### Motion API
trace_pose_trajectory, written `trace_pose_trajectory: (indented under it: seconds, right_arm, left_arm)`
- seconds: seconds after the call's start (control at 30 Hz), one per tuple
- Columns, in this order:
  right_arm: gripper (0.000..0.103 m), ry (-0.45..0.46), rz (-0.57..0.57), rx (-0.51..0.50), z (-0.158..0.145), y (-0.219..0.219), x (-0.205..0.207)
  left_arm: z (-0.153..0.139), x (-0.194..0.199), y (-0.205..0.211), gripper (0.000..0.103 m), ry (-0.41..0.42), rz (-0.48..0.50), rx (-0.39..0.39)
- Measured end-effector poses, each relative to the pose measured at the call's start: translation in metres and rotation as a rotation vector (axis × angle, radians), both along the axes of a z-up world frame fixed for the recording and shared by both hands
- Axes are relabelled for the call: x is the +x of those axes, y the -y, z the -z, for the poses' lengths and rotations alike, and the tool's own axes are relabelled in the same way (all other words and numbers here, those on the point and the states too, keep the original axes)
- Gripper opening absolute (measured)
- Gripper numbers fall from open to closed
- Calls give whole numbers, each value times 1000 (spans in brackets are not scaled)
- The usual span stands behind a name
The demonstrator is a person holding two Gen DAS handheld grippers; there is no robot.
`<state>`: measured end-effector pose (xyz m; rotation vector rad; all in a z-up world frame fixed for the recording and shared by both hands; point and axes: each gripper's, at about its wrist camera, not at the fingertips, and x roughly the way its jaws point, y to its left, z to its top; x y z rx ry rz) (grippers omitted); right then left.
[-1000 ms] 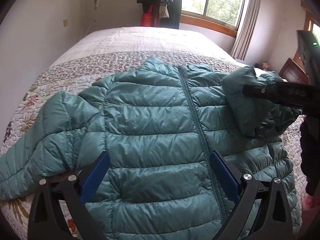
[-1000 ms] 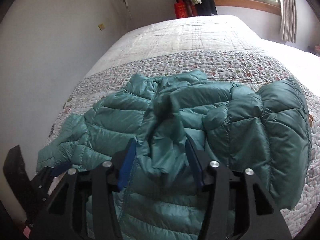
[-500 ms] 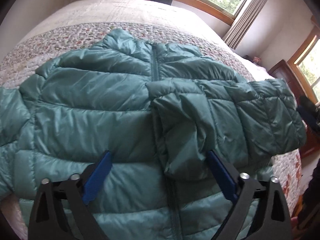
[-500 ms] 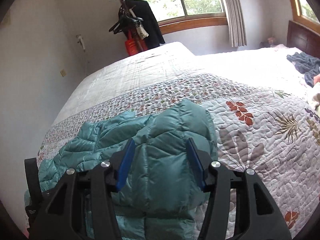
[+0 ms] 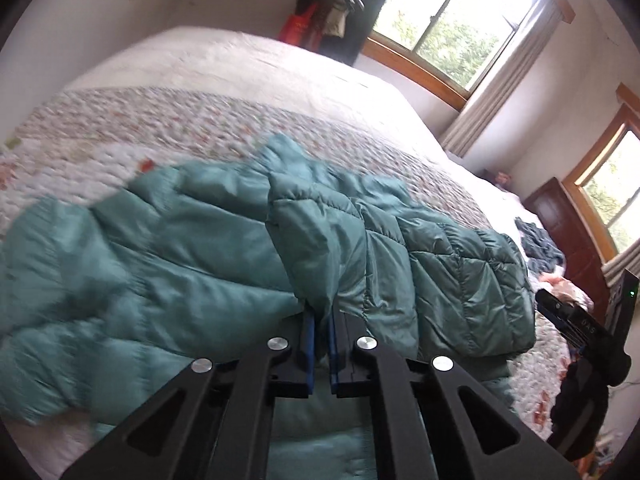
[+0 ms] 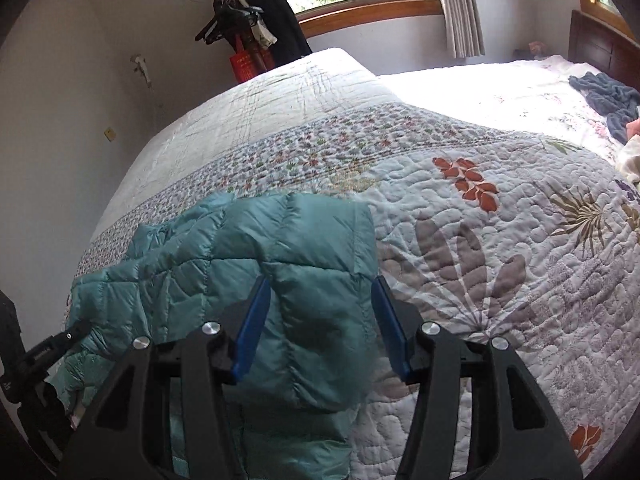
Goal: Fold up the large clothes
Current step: 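Fold the sleeve across the jacket front with the right gripper and release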
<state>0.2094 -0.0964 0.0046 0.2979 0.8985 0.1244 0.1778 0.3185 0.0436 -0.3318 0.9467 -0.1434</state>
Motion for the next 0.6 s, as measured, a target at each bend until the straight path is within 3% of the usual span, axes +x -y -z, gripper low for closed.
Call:
trace_pose_trajectory:
  seconds: [0.23, 0.37, 0.5, 0.6]
  right_arm:
    - [49, -141, -31, -76, 43, -26, 15]
    - [49, -171, -36, -92, 55, -29, 18]
    - [49, -147, -18, -102, 36, -27, 11]
    - [49, -54, -23, -70, 2, -28, -4]
  left_arm:
    - [35, 10, -33, 7, -109, -35, 57]
    - [51, 9, -36, 17, -113, -23, 87]
    - [34, -1, -36, 20, -74, -45, 127]
    - [1, -15, -33, 27, 37, -67, 150]
